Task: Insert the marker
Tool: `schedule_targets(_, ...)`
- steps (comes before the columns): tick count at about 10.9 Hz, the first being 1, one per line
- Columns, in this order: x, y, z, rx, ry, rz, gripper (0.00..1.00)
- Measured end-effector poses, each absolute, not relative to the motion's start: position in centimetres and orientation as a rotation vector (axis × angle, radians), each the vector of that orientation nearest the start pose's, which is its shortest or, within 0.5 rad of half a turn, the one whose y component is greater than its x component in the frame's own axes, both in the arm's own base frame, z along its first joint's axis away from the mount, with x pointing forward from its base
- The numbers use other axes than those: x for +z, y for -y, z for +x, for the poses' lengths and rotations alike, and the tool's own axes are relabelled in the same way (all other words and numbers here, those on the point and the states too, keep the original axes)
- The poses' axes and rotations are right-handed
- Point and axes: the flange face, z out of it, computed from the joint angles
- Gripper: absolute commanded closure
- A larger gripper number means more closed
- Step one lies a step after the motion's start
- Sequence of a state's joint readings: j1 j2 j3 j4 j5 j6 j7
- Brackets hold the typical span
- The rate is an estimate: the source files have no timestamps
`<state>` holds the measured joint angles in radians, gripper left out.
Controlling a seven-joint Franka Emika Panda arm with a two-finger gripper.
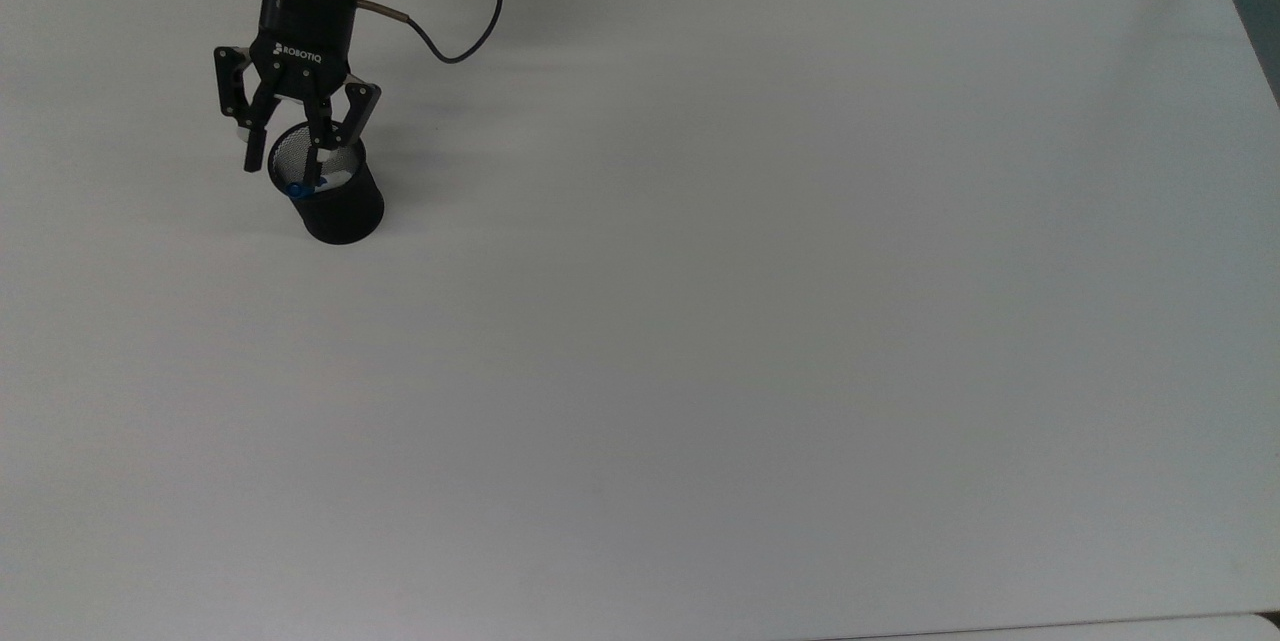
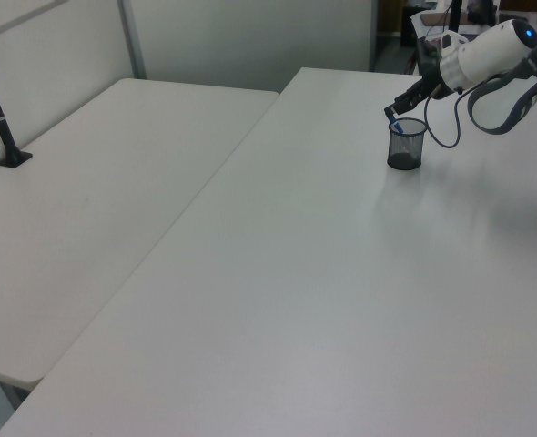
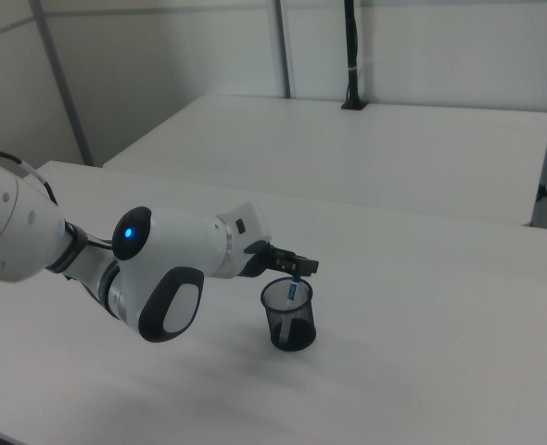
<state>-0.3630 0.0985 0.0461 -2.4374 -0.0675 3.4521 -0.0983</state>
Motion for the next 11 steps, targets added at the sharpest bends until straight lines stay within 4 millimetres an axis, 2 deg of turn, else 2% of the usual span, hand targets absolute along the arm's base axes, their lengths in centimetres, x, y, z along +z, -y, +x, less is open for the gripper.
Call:
schedule_targets(1,37.7,16.1,51.4,-1.449,-0.244,-2.982,0.23)
schedule_targets(3,38.1,16.2,51.5,-1.464,-0.276,-2.964,0.00)
schedule_targets(6,39.9,16.3,51.9,-1.494,-0.323,-2.934,0.00)
schedule_targets(8,42.7,16.2,53.0,-1.355,-0.342,-2.985,0.00)
schedule_targets(10,47.7,15.4,54.3,-1.099,-0.344,-3.071,0.00)
schedule_targets(11,50.6,13.8,55.0,-0.953,-0.355,-3.097,0.00)
